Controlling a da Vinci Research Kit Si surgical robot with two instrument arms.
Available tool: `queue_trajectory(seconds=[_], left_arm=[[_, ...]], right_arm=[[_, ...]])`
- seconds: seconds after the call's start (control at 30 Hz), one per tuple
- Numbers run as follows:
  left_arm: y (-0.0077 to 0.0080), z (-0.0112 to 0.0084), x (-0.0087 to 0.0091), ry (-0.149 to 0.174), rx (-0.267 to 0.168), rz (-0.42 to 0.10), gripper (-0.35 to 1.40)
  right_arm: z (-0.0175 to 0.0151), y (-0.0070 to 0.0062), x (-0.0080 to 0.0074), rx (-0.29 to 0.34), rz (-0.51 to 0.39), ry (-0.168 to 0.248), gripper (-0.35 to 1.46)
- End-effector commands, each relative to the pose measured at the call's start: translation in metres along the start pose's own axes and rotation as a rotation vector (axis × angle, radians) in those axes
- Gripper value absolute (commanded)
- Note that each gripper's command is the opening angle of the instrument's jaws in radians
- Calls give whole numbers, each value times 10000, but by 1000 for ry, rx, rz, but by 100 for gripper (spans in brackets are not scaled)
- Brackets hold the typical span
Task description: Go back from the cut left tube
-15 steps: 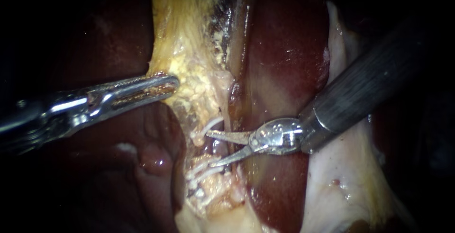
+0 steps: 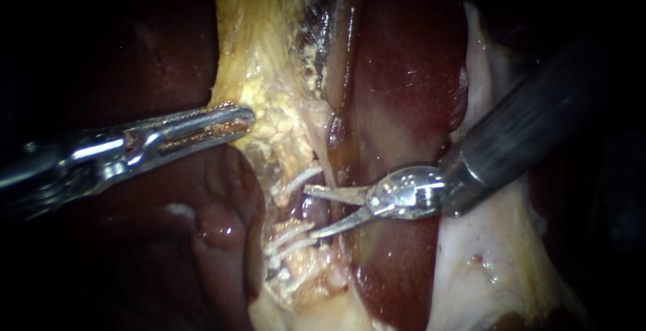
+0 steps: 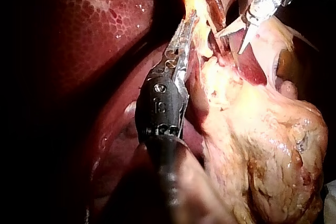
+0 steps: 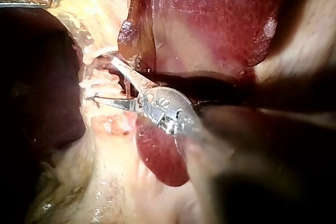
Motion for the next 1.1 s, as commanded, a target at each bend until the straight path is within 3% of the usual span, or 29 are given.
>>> queue_trajectory(seconds=[0.03,0.17,0.6,0.83,1.1], left_arm=[[0,0,0,0,1,0,-35],[0,0,0,0,1,1,-35],[0,1,0,0,1,0,-35],[0,2,0,0,1,0,-35],[2,9,5,-3,-2,3,-35]], right_arm=[[-4,0,1,1,-13,2,109],[-23,-2,6,10,-57,4,113],[-90,6,37,-73,-169,4,123],[-99,5,48,-87,-219,17,123],[-98,5,49,-101,-264,24,126]])
